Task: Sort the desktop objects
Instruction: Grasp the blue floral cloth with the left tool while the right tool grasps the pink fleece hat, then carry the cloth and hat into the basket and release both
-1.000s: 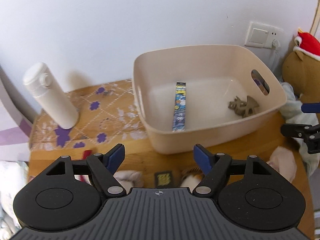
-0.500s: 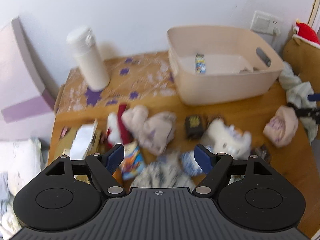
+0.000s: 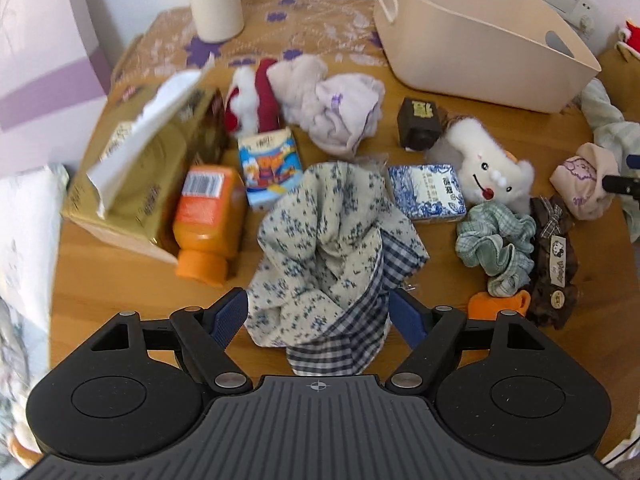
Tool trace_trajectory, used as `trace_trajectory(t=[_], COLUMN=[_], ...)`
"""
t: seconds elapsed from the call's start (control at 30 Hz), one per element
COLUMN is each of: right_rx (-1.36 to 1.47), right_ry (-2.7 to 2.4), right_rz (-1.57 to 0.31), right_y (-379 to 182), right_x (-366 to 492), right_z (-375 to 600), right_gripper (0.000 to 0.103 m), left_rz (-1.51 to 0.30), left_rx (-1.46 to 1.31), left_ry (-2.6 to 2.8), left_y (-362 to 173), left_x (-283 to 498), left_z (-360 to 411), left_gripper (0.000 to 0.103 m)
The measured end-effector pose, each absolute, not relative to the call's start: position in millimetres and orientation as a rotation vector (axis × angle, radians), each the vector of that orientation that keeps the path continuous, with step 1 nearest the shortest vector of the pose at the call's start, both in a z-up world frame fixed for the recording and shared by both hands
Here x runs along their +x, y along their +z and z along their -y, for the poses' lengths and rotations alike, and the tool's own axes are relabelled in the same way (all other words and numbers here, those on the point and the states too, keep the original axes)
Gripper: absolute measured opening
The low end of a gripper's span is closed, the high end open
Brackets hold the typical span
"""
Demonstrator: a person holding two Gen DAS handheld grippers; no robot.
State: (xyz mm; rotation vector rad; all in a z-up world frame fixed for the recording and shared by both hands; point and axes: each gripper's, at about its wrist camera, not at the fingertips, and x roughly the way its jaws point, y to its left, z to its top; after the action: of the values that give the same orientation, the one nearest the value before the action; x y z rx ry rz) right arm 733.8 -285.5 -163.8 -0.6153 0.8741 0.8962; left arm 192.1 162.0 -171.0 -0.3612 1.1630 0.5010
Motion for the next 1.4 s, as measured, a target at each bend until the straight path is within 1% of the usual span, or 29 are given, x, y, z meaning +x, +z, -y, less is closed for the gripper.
trace_trajectory(t=[0.2, 0.37, 0.47, 0.7, 0.77, 0.83, 0.9, 0.93, 0.97, 1.0, 1.03, 1.07, 1.1, 1.13, 1.17, 1.2, 1.27, 1.4], right_rx=[-0.643, -0.644, -0.669, -0.669, -0.67, -0.698, -0.714, -0.711, -0.704, -0.701, -0.698, -0.699, -0.705, -0.712, -0.721, -0.734, -0.762, -0.789], right_ry=[0.895, 0.882, 0.875, 0.886, 0.915, 0.918, 0.914, 0.915, 0.915, 0.916, 0.916, 0.918, 0.925, 0.935, 0.945, 0.958, 0.982, 1.008], right_rz=[-0.866, -0.873, -0.885, -0.918, -0.926, -0.914, -0.894, -0.894, -0.895, -0.891, -0.888, -0.885, -0.879, -0.878, -0.874, -0.866, -0.851, -0.834], right_y=[-173, -182, -191, -209, -213, -217, -218, -218, -218, -217, -216, -215, -215, -215, -214, -214, -212, -211], right_x=[731, 735, 736, 732, 727, 722, 719, 719, 720, 720, 720, 720, 719, 718, 716, 714, 707, 694], right_z=[277, 270, 264, 255, 255, 254, 255, 255, 256, 256, 257, 257, 257, 256, 257, 257, 258, 266], right_gripper=[0.103, 0.103, 0.103, 0.103, 0.095, 0.094, 0.089, 0.085, 0.079, 0.076, 0.07, 0.065, 0.063, 0.058, 0.054, 0.052, 0.046, 0.041], left_rz=[-1.162, -1.196, -1.211, -1.2, -1.201, -1.201, -1.202, -1.204, -1.205, -1.209, -1.212, -1.212, -1.211, -1.211, -1.211, -1.213, -1.213, -1.21], left_rx=[-0.386, -0.392, -0.394, -0.409, -0.396, -0.386, -0.369, -0.353, -0.346, -0.33, -0.322, -0.318, -0.3, -0.288, -0.281, -0.27, -0.275, -0.233], left_ry=[0.533, 0.535, 0.533, 0.515, 0.511, 0.504, 0.491, 0.476, 0.468, 0.451, 0.442, 0.434, 0.415, 0.41, 0.408, 0.395, 0.379, 0.338], left_y=[-188, -206, -216, -222, -222, -222, -220, -219, -218, -216, -216, -215, -215, -215, -215, -214, -213, -211], left_x=[198, 207, 211, 215, 216, 215, 214, 214, 214, 214, 213, 213, 212, 211, 210, 208, 204, 194], left_z=[-166, -171, -173, -177, -176, -174, -172, -171, -169, -166, -164, -162, -160, -157, -156, -154, -153, -145], left_gripper=[0.079, 0.079, 0.083, 0.083, 0.083, 0.08, 0.069, 0.066, 0.058, 0.051, 0.049, 0.045, 0.041, 0.039, 0.034, 0.031, 0.029, 0.028])
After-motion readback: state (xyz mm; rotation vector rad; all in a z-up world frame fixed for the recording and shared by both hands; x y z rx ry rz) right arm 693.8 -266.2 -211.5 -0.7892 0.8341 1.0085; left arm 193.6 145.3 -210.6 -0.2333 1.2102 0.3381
